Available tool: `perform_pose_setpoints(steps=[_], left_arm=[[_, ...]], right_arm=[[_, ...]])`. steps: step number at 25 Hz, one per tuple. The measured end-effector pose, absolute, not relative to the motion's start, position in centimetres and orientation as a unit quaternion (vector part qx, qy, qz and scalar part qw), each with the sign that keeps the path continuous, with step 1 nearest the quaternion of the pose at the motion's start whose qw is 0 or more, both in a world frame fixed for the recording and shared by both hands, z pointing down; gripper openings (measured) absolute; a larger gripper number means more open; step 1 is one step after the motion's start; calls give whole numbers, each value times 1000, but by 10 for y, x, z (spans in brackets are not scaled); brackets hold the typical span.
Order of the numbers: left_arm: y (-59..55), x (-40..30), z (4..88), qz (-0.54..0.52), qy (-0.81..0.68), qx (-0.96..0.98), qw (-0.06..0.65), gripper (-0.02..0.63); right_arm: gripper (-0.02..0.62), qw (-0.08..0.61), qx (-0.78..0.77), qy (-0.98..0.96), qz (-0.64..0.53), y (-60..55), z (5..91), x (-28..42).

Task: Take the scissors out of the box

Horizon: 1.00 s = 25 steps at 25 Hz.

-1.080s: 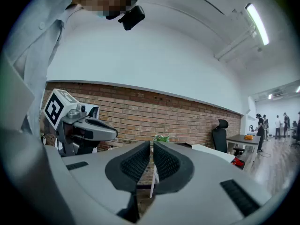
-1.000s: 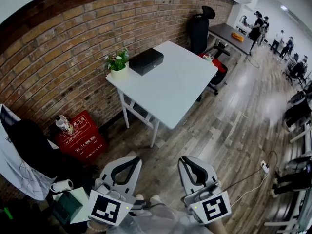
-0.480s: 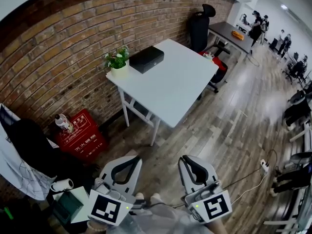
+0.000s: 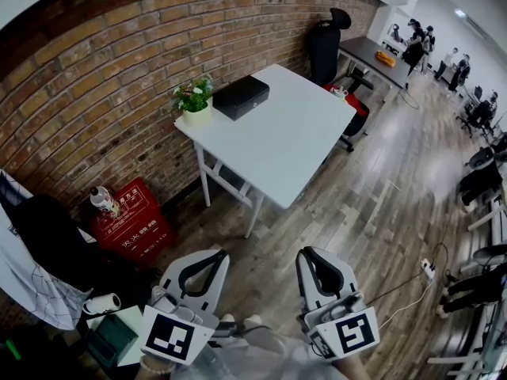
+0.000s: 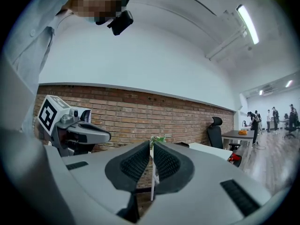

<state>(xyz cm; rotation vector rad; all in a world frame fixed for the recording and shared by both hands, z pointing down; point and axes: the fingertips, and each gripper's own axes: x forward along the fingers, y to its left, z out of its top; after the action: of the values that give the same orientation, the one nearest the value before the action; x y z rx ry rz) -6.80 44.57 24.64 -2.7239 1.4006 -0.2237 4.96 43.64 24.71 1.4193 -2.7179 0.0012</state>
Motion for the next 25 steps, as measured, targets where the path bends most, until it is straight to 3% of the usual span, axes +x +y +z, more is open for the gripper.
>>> perform_pose_setpoints(steps=[25], left_arm=[[428, -94, 243, -65, 444, -892, 55, 17]], right_arm=[[54, 51, 465, -884, -12, 423, 251, 16]])
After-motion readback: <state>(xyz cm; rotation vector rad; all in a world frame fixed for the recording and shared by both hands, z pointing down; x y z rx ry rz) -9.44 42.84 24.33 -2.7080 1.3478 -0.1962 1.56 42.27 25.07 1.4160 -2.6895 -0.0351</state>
